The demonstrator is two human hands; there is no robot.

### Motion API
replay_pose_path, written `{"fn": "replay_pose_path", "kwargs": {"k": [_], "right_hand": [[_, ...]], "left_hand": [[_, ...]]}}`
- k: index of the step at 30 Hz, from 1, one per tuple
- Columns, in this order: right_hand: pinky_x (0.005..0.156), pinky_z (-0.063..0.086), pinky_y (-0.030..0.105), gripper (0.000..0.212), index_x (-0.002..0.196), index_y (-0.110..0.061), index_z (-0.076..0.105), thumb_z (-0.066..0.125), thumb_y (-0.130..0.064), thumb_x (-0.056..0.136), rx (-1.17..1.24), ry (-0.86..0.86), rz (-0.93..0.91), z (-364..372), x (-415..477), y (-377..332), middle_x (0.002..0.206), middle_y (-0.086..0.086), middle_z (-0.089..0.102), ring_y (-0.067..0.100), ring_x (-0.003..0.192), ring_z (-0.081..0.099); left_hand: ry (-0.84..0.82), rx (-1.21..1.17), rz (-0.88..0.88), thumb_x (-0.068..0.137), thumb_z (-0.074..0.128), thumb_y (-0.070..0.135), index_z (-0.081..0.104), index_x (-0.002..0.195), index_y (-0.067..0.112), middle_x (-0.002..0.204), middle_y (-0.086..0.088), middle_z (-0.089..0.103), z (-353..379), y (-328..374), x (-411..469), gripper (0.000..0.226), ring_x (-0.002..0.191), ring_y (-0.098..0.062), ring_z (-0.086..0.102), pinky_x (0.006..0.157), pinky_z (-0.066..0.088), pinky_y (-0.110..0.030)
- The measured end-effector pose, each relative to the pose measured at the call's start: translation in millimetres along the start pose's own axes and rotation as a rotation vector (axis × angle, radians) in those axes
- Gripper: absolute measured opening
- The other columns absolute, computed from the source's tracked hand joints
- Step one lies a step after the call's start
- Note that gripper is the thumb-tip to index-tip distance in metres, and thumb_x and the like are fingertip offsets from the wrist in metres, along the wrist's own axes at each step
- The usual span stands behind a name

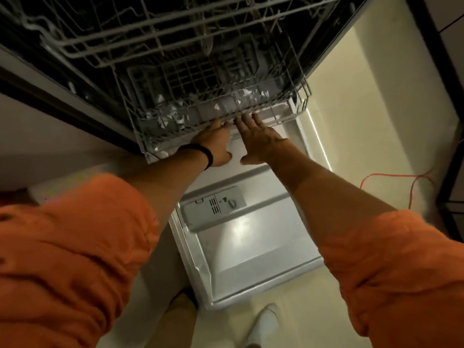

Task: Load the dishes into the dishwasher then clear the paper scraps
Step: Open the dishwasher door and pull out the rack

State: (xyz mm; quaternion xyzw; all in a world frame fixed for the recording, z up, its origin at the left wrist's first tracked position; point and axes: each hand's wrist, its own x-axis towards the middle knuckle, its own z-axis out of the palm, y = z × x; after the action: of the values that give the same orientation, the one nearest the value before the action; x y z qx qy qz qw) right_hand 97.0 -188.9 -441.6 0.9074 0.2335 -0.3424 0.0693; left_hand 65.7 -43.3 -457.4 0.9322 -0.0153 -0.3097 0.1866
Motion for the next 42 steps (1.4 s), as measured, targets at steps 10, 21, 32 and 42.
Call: {"fn": "replay_pose_path", "kwargs": {"k": [10, 21, 32, 42], "right_hand": [[0.117, 0.035, 0.05, 0.106, 0.159, -0.016, 0.007, 0.077, -0.038, 0.083, 0.027, -0.154, -0.073, 121.8, -141.8, 11.1, 0.163, 0.008, 0.014, 0.034, 0.153, 0.009], [0.116, 0.033, 0.051, 0.112, 0.16, -0.015, -0.002, 0.078, -0.036, 0.084, 0.102, -0.23, -0.1, 248.3, -275.0, 20.0, 0.167, 0.008, 0.001, 0.033, 0.155, -0.004], [0.122, 0.024, 0.051, 0.104, 0.16, -0.015, -0.002, 0.071, -0.037, 0.09, 0.018, -0.203, -0.118, 203.2, -262.6, 15.9, 0.168, 0.01, 0.004, 0.032, 0.156, 0.001], [0.122, 0.023, 0.05, 0.095, 0.161, -0.016, 0.001, 0.066, -0.034, 0.093, 0.037, 0.27, -0.18, -56.9, -195.4, -9.0, 0.169, 0.008, 0.002, 0.029, 0.156, 0.001]], "left_hand": [[-0.154, -0.036, -0.049, 0.088, 0.071, 0.034, 0.039, 0.149, 0.02, 0.153, -0.005, 0.034, 117.2, 79.9, -130.5, 0.07, 0.131, -0.03, 0.048, 0.101, 0.046, -0.039], [-0.314, -0.015, -0.048, 0.089, 0.072, 0.028, 0.02, 0.158, 0.015, 0.157, -0.008, 0.034, 237.7, 144.5, -227.5, 0.088, 0.14, -0.028, 0.04, 0.111, 0.039, -0.038], [-0.245, 0.029, -0.024, 0.095, 0.064, 0.032, 0.011, 0.16, 0.017, 0.165, -0.006, 0.022, 188.8, 139.3, -226.0, 0.086, 0.149, -0.025, 0.028, 0.119, 0.032, -0.042], [0.316, 0.058, -0.039, 0.095, 0.058, 0.023, 0.015, 0.16, 0.023, 0.167, -0.001, 0.018, -47.5, 98.3, -193.1, 0.078, 0.152, -0.022, 0.017, 0.123, 0.023, -0.043]]}}
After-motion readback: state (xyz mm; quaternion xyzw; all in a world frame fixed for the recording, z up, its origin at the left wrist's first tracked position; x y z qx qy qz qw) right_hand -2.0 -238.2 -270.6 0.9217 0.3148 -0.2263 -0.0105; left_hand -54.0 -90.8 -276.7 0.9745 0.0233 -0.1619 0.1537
